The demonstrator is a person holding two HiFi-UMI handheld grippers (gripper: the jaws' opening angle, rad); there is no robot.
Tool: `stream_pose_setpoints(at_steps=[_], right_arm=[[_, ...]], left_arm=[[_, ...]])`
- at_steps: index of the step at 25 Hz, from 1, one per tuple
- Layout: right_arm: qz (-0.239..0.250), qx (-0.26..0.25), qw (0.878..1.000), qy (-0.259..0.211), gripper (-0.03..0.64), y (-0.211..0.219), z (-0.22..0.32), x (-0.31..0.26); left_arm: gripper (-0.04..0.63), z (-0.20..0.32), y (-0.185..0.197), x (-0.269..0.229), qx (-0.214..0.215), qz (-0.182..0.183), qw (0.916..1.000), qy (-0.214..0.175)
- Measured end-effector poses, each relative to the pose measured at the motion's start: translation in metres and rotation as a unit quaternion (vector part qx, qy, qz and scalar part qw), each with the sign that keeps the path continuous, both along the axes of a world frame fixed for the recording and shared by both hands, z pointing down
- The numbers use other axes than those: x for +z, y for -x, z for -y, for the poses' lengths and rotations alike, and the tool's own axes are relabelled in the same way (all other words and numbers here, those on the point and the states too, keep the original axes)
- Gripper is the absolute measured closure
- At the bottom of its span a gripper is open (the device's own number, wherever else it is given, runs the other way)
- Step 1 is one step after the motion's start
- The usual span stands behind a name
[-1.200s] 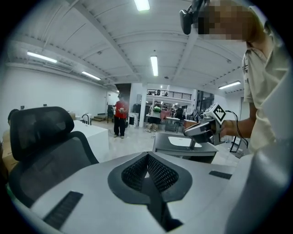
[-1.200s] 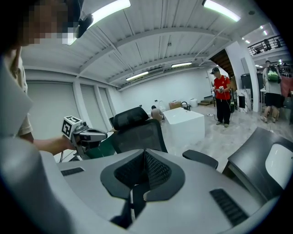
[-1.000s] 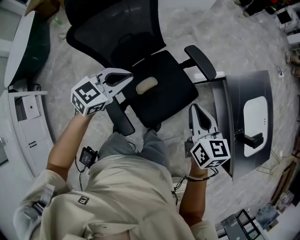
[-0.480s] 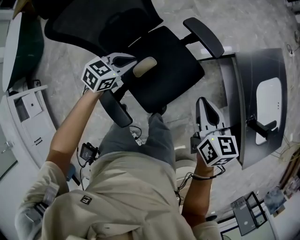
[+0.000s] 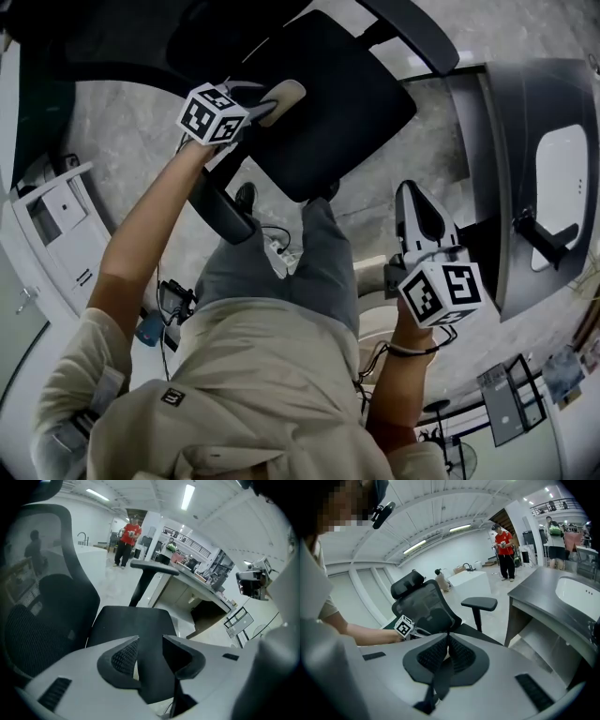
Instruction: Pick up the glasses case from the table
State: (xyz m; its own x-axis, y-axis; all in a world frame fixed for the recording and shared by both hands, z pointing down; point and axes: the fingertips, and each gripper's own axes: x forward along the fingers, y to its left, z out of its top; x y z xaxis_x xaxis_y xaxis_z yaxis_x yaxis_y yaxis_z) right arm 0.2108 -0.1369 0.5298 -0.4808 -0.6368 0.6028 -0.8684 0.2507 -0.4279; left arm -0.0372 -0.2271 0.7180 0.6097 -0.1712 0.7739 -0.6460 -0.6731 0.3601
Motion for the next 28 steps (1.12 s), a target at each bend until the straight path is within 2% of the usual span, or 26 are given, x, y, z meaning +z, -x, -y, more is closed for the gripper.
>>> stream_pose_setpoints(at_steps=[8, 14, 20, 28], right_arm=[[-0.001, 0.01, 0.999, 0.03, 0.592, -0.014, -0.014, 0.035], [-0.004, 0.019, 0.999, 0.05, 0.592, -0.025, -0.022, 0.059], [-0.004, 0.025, 0.998, 0.065, 0.592, -0.03, -0.029, 0.077], [-0.005, 0.03, 0.996, 0.086, 0.592, -0.033, -0.033, 0.104]], left_arm=[[0.283, -0.006, 0.001, 0.077, 0.011, 0.054, 0.9976, 0.042], [0.214, -0.006, 0.003, 0.129, 0.023, 0.098, 0.9929, 0.064], [0.181, -0.008, 0.006, 0.173, 0.036, 0.128, 0.9881, 0.078], [0.177, -0.007, 0.008, 0.215, 0.036, 0.149, 0.9836, 0.096]])
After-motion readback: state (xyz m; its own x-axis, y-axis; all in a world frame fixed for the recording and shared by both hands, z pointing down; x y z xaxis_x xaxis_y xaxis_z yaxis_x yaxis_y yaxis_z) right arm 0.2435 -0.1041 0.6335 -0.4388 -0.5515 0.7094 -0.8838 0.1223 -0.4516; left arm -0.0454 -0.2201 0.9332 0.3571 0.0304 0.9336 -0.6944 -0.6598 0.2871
